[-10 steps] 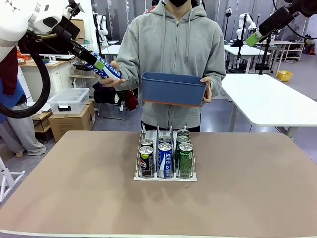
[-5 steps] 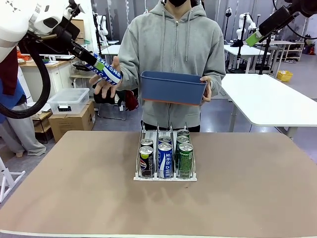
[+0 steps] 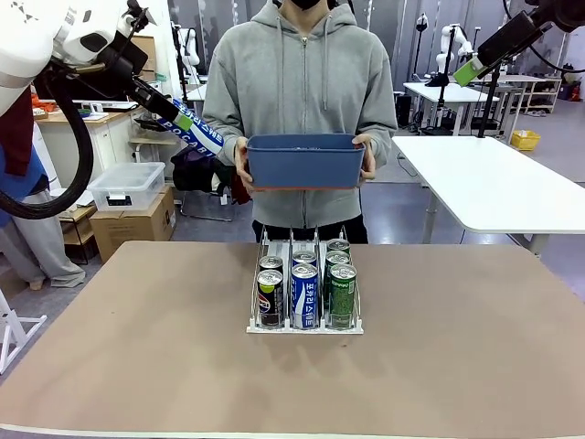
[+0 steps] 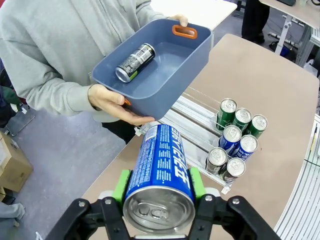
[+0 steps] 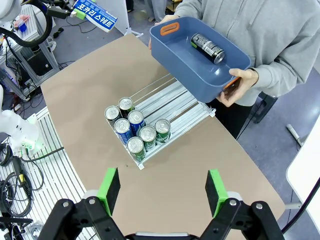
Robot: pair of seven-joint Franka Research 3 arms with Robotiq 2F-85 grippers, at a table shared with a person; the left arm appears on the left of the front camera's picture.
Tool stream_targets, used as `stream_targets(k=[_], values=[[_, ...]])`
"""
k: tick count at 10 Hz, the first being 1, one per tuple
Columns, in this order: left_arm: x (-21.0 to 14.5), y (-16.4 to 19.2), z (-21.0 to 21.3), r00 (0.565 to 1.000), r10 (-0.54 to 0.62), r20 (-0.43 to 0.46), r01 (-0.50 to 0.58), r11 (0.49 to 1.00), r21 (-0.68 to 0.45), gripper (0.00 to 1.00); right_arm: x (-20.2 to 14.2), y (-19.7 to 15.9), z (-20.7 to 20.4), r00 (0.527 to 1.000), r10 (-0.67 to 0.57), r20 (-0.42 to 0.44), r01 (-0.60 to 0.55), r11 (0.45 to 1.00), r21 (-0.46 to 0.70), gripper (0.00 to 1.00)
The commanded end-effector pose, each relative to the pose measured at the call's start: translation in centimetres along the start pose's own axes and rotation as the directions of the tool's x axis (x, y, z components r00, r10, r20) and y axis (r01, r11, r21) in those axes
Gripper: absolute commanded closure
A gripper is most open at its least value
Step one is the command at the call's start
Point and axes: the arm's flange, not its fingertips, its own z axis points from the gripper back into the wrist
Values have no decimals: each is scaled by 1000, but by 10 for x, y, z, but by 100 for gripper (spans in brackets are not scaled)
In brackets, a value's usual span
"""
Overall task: Fill the beverage cans into the dispenser.
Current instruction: Place the picked Ionic drink in the line of the Automatic Can Dispenser with the same cans.
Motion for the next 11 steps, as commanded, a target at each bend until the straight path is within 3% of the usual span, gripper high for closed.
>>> stream_targets(k=[1, 3, 4, 7, 9, 11], values=[[0, 1, 2, 1000, -4, 1, 4, 1000, 10, 63, -1, 0, 1, 1000, -1, -6, 1, 1000, 7, 9], [0, 1, 2, 1000, -4, 1, 4, 1000, 10, 63, -1, 0, 1, 1000, -1, -6, 1, 1000, 7, 9], [0, 0, 0, 1000, 0, 0, 0, 1000, 0, 43, -1, 0, 1, 1000, -1, -6, 1, 1000, 7, 9], [4, -31, -23, 975, 153, -158, -155, 988, 2, 43, -1, 0, 1, 1000, -1, -6, 1, 1000, 7, 9], [0, -71, -37, 941, 276, -196, -272, 961, 45, 43, -1, 0, 1, 1000, -1, -6, 1, 1000, 7, 9], [-8, -103, -44, 933, 283, -224, -281, 959, 39, 43, -1, 0, 1, 1000, -1, -6, 1, 1000, 7, 9]])
